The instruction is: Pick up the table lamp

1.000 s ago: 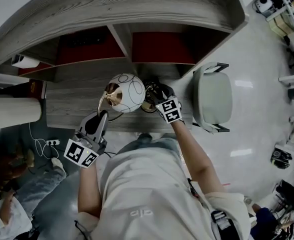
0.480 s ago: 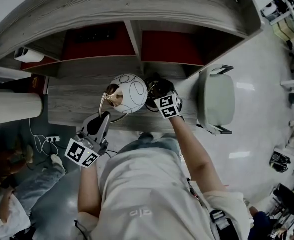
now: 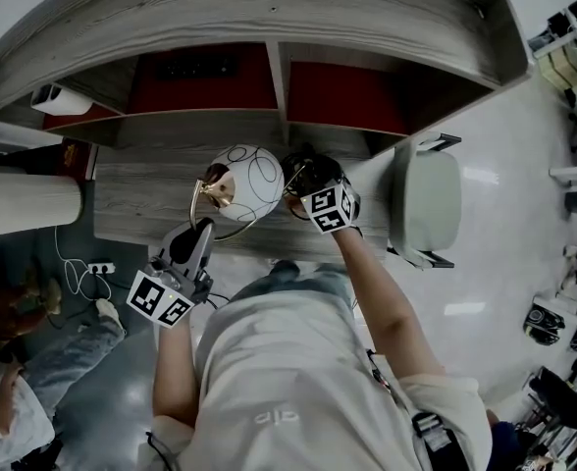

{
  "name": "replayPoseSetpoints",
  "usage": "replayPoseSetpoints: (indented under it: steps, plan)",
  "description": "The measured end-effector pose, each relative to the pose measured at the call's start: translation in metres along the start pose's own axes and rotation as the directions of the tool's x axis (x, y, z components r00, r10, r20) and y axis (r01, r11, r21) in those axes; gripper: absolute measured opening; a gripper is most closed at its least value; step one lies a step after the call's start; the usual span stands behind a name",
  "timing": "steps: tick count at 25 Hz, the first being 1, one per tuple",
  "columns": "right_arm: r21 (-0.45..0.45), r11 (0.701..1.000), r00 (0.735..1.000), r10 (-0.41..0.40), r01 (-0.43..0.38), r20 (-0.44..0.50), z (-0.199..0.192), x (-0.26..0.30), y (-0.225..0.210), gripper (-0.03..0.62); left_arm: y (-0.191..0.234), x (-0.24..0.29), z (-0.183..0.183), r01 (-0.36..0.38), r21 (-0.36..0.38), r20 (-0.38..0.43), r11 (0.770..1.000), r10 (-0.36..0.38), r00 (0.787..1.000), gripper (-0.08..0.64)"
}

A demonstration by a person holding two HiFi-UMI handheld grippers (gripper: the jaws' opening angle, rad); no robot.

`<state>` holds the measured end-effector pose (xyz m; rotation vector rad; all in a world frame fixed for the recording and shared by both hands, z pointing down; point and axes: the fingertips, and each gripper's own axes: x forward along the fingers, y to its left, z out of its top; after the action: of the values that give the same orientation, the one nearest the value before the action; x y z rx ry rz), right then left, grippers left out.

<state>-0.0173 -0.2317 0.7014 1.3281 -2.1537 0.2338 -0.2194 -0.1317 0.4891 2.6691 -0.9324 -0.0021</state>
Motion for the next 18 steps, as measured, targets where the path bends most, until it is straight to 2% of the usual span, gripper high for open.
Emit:
replayPoseSetpoints:
  steps: [5,13,18]
  plan:
    - [-0.051,0.999,1.0,0.01,-0.011,-0.019,0.003,0.0,0.005,0.074,0.009,-0.006,-0.003,-0.04,-0.023,0.003,0.999,0.04,0.999,0.021]
    - [-0.064,0.997,0.998,0.028,-0.031,-0.053,0.006,-0.001,0.011,0.071,0.022,-0.019,-0.01,-0.104,-0.084,0.013,0.991,0.106,0.994,0.021]
    - [-0.047,0.998,0.998,0.025,-0.028,-0.054,0.01,-0.006,0.015,0.071,0.021,-0.028,-0.009,-0.113,-0.061,0.025,0.992,0.115,0.993,0.021]
